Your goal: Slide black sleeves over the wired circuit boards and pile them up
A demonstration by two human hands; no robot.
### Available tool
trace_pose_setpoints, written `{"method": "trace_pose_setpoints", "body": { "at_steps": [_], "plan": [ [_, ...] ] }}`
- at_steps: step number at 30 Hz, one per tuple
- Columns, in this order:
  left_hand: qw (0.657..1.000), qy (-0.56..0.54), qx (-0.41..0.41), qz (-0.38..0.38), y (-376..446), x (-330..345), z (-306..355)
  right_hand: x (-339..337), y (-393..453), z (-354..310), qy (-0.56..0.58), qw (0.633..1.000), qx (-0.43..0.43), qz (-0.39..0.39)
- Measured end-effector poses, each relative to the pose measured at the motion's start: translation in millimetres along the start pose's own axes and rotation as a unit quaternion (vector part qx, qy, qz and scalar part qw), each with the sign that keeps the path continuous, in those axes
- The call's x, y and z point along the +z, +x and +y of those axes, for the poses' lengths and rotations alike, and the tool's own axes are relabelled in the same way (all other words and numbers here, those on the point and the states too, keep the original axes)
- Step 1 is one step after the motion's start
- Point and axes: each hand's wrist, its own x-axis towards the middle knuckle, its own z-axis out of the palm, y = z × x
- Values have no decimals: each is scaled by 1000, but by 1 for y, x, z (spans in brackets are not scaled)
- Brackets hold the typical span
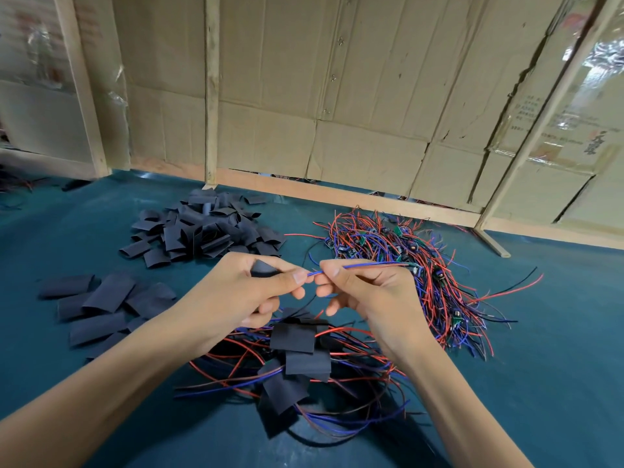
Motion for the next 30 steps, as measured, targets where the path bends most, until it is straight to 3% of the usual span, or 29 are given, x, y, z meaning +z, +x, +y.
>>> {"method": "trace_pose_setpoints", "body": {
  "at_steps": [4,7,10,13,23,30],
  "plan": [
    [1000,3,-5,-7,0,1,-4,-1,0,4,-5,1000,1,-3],
    [992,114,53,11,-1,2,-2,0,-1,-1,-6,1000,-12,1],
    [943,284,156,75,-1,1,-7,3,-4,-13,5,999,-24,20],
    [898,373,213,92,-3,0,-12,14,-11,-21,-8,999,-47,20],
    [851,464,220,115,-5,6,-14,36,-24,-17,-54,997,-55,26],
    [844,476,210,130,-9,13,-7,34,-26,-20,-123,988,-74,58]
  ]
}}
